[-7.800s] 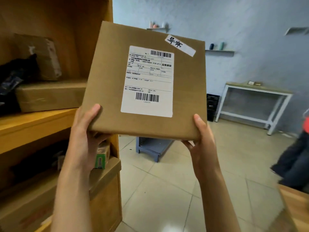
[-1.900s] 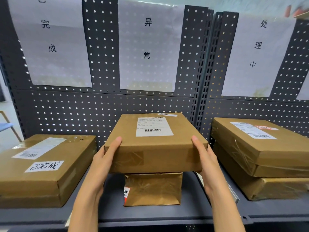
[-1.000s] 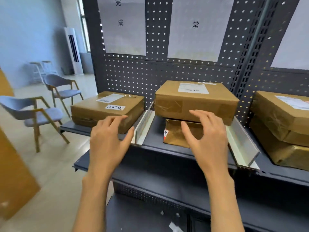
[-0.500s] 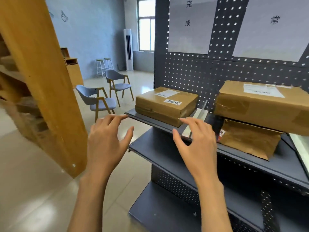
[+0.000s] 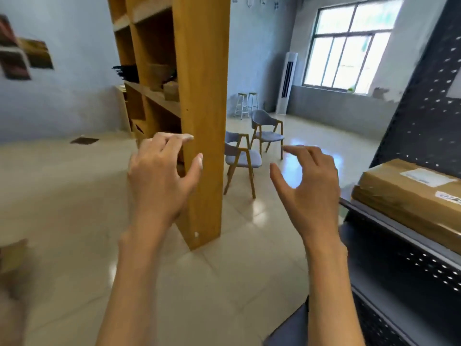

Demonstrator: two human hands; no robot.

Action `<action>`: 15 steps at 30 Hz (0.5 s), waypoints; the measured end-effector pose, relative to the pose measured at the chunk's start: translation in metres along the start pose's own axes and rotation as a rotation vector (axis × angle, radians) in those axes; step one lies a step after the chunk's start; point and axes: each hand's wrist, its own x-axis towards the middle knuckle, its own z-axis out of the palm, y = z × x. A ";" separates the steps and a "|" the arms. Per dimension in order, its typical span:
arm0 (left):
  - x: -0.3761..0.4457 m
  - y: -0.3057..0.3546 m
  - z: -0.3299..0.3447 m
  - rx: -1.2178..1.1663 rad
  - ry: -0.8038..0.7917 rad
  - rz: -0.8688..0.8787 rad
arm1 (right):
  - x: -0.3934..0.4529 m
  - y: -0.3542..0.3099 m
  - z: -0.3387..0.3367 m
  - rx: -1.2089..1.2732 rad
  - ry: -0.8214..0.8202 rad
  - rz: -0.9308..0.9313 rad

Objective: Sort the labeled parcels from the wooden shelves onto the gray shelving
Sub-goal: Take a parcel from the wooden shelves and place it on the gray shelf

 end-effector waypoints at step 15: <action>0.107 -0.242 0.017 0.167 0.112 -0.105 | 0.095 -0.136 0.263 0.232 -0.091 -0.119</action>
